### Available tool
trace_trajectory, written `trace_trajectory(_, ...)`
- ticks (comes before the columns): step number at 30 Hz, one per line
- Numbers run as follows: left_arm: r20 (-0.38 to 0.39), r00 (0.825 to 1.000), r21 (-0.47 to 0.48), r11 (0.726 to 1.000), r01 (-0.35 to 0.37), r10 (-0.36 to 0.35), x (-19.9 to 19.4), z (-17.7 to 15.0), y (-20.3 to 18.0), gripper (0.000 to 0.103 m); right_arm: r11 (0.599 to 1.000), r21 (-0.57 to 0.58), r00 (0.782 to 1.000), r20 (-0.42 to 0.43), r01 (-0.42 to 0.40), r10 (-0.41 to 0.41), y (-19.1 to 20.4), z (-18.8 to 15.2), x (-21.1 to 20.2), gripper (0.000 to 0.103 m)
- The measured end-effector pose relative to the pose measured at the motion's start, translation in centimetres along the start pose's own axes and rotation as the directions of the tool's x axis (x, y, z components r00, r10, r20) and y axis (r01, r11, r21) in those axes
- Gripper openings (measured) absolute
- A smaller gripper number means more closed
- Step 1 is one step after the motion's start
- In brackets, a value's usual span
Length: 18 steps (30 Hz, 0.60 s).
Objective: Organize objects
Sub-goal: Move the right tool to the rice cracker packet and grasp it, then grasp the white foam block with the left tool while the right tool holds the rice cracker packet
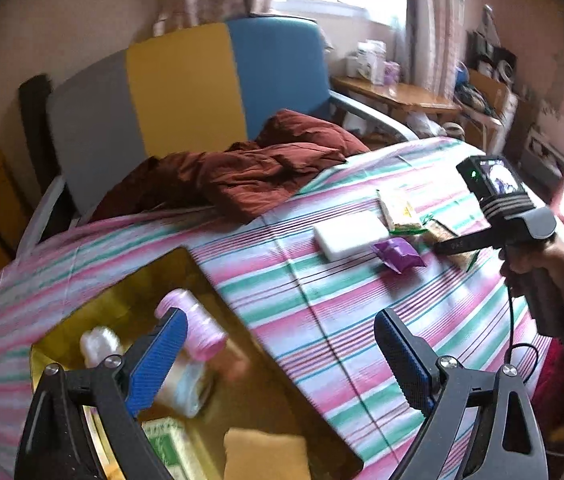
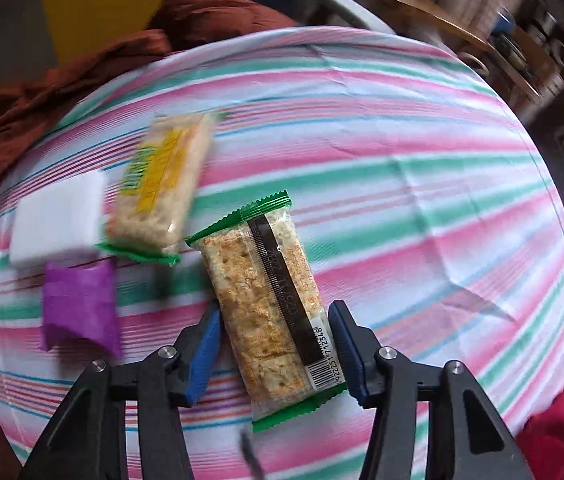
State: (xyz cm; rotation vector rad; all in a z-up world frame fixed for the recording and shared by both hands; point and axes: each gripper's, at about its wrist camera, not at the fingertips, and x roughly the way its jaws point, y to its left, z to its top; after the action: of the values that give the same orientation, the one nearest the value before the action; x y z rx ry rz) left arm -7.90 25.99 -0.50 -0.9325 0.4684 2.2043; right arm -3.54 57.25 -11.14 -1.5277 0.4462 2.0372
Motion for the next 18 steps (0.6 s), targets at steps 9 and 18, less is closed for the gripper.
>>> trace_trajectory(9, -0.109, 0.993, 0.23, 0.972, 0.057, -0.033, 6.5, 4.8, -3.9, 0.094, 1.0, 0.004, 1.0, 0.002, -0.01, 0.01, -0.4, -0.2, -0.4, 0.051)
trace_trajectory(18, -0.206, 0.978, 0.449, 0.885, 0.119, -0.027, 14.6, 7.0, -6.6, 0.092, 0.999, -0.008, 0.999, -0.02, -0.034, 0.034, -1.1, -0.1, -0.2, 0.051)
